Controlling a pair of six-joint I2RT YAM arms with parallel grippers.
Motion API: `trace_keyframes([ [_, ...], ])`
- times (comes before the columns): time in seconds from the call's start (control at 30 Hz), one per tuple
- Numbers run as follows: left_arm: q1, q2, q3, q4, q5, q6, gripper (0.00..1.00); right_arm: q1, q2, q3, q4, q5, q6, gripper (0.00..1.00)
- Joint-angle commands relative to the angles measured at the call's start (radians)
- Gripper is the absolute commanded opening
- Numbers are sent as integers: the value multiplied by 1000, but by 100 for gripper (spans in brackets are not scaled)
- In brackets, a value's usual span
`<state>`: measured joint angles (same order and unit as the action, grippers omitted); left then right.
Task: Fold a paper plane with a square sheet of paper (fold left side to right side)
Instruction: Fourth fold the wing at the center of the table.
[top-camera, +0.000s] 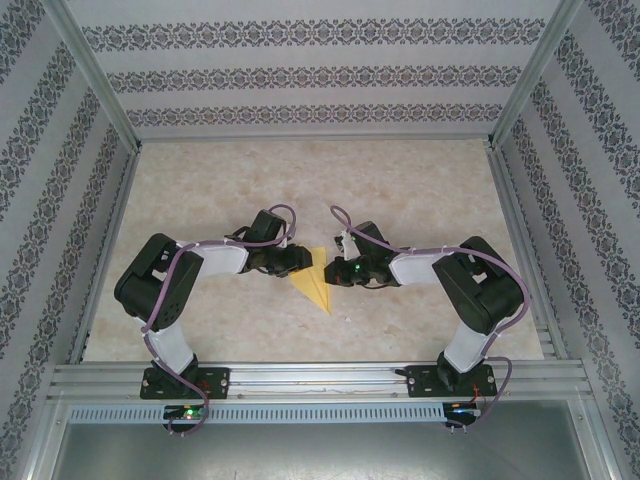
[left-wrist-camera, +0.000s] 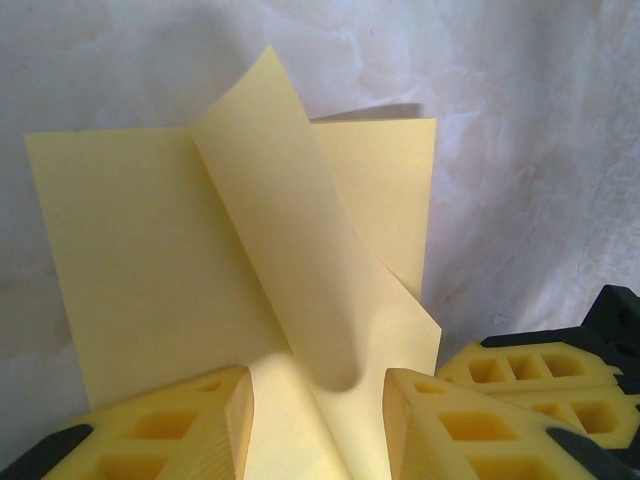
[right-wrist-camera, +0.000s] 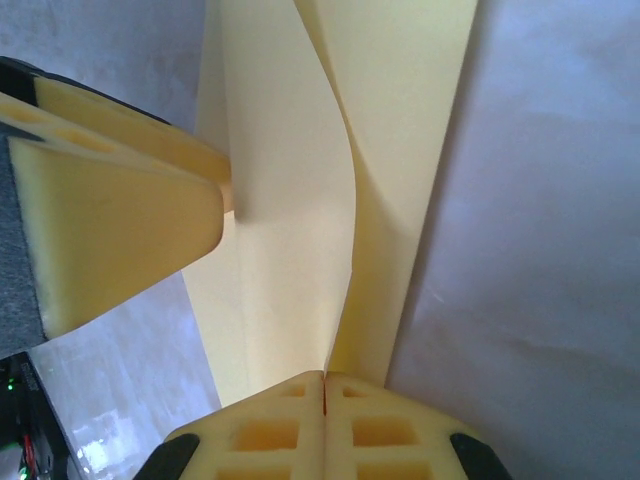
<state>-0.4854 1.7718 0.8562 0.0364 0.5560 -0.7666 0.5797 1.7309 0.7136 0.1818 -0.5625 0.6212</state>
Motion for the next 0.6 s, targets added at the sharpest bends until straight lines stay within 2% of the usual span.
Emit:
trace_keyframes([
  [0.0,-13,-4,8,-60,-34,21,39,-4,12,23,-25,24,-32,4],
  [0.57,-14,-3,9,-55,-29,17,40,-3,51,24,-52,52,-40,3],
])
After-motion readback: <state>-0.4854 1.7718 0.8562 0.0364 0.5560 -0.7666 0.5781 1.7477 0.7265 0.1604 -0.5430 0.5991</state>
